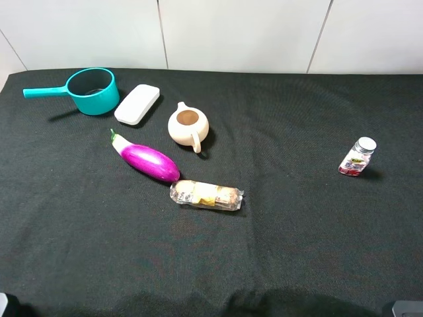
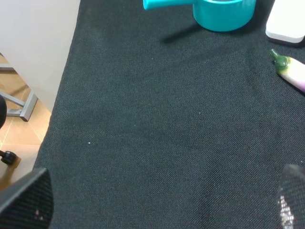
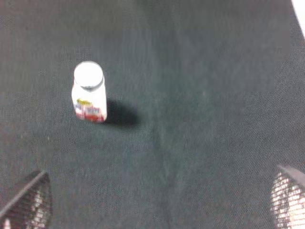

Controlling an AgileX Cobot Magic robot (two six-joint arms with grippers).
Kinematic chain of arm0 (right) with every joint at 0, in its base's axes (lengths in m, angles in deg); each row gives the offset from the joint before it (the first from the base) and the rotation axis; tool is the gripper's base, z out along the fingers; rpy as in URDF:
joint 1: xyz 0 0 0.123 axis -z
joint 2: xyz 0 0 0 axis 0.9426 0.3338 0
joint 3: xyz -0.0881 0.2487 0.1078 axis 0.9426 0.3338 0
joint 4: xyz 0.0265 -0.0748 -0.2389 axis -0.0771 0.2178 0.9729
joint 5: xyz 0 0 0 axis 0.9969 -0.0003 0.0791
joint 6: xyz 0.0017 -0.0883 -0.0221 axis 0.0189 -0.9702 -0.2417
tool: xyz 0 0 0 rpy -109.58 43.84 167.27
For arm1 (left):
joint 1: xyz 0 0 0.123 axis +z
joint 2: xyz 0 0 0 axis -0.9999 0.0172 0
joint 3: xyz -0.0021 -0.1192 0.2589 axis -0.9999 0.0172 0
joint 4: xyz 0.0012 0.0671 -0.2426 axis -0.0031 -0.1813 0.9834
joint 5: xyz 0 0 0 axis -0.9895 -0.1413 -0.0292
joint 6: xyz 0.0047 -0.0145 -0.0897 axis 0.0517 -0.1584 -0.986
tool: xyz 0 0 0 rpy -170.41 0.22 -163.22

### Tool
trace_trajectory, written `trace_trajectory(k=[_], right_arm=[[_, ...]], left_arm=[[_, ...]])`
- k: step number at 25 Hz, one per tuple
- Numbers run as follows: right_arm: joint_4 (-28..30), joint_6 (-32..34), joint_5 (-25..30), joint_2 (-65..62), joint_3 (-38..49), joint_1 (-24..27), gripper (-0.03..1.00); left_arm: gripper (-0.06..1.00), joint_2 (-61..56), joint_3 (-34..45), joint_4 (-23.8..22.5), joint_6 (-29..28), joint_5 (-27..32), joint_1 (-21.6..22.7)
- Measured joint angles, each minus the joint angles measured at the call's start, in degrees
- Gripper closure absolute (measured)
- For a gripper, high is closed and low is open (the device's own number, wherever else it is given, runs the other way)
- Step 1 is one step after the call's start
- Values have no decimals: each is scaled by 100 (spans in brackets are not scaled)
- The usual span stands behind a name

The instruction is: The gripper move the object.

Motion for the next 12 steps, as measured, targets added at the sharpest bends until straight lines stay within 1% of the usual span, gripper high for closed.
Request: trace_trajectory(k=[9,12], right_arm=[[10,-7,0,-1197,0,0,27],[10,-7,6,-1340,0,-16,27]], left_arm=[[-5,0,0,0,0,0,0],[-5,0,0,-4,0,0,0]])
